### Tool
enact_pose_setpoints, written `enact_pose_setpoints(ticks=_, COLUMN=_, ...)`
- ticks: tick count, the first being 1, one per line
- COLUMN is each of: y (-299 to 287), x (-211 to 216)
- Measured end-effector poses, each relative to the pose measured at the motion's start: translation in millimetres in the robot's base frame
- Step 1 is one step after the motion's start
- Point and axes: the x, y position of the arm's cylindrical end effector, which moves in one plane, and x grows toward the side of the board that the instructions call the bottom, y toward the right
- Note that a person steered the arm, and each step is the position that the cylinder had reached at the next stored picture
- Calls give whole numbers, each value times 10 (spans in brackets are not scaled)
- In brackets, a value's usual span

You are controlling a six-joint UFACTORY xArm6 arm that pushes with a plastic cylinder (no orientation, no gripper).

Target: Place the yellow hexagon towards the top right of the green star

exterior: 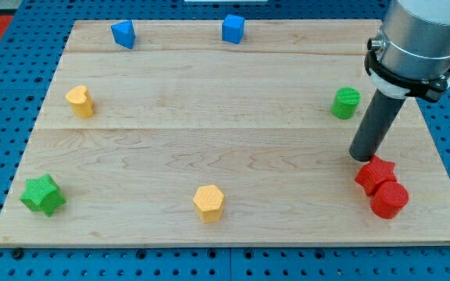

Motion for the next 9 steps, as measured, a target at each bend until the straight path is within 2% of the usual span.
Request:
enact_pose_setpoints(ticks=1, y=38, x=31)
enact_pose_setpoints(ticks=2, y=323, x=85)
enact_pose_setpoints(ticks=3, y=491, x=-136)
enact_pose_setpoints(ticks=4, y=255, x=-387)
enact_pose_setpoints(ticks=5, y=-473, x=-432)
enact_pose_setpoints(ticks=6, y=-1182, x=-128)
enact_pose_setpoints(ticks=7, y=-1217, x=579)
enact_pose_setpoints(ticks=9, y=-2113, x=722)
